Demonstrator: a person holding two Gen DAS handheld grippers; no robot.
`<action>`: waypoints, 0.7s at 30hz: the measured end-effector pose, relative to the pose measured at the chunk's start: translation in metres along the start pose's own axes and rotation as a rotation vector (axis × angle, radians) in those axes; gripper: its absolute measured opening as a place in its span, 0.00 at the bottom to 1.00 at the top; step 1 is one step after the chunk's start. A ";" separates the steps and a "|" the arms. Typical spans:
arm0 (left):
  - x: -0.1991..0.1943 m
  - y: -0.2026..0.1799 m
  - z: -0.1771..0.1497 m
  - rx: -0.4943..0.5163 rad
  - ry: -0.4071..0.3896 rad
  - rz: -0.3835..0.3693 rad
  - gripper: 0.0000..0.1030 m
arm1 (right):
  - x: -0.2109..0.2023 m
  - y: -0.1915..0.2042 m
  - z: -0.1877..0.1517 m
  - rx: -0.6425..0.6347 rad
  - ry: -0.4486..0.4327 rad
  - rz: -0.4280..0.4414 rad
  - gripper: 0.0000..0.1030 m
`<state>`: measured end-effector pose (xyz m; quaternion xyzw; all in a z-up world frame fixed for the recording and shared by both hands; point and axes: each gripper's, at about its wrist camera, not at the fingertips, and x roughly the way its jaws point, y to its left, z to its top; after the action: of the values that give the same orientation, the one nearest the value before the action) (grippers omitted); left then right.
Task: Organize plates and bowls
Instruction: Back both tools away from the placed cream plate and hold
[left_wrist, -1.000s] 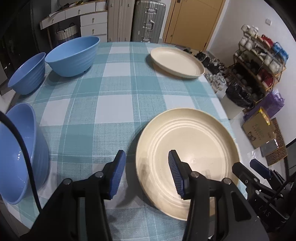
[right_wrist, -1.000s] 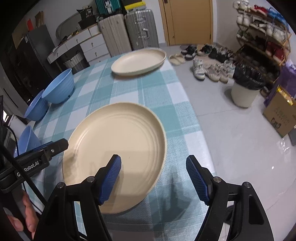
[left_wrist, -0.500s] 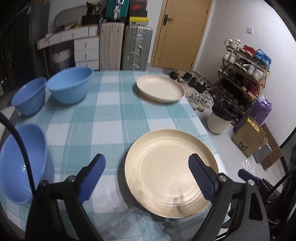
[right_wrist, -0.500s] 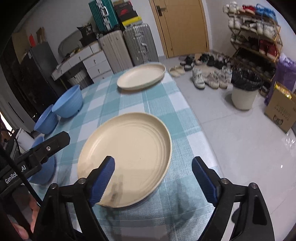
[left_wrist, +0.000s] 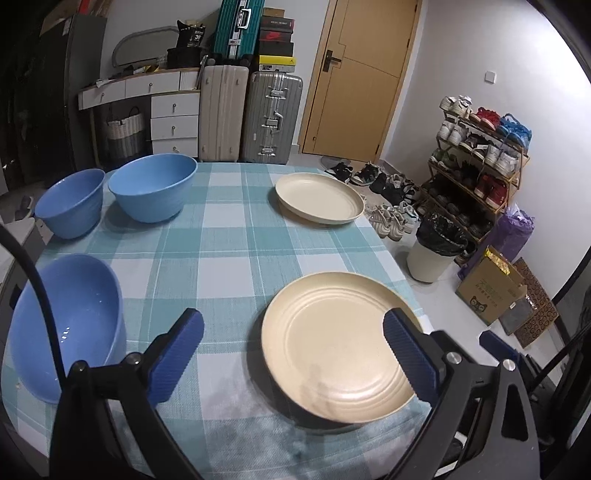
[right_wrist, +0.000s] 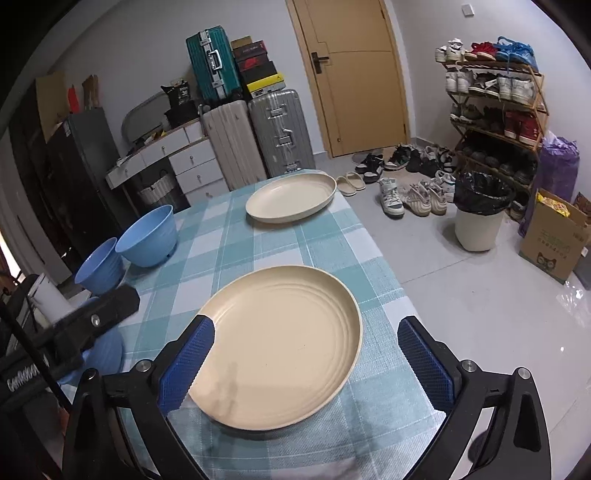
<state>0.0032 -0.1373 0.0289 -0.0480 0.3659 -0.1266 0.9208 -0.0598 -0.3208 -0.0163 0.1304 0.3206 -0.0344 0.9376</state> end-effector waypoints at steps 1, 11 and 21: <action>-0.001 0.001 -0.001 0.005 0.000 -0.003 0.96 | -0.001 0.001 -0.001 0.005 -0.005 0.008 0.98; -0.018 0.016 -0.004 -0.014 -0.053 0.017 0.96 | -0.008 -0.011 -0.004 0.088 -0.069 0.044 0.98; -0.013 0.018 -0.004 -0.025 -0.041 0.044 0.96 | 0.004 -0.016 -0.007 0.124 -0.005 0.090 0.98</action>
<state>-0.0055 -0.1163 0.0311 -0.0542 0.3497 -0.1007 0.9299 -0.0633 -0.3343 -0.0278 0.2025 0.3090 -0.0123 0.9292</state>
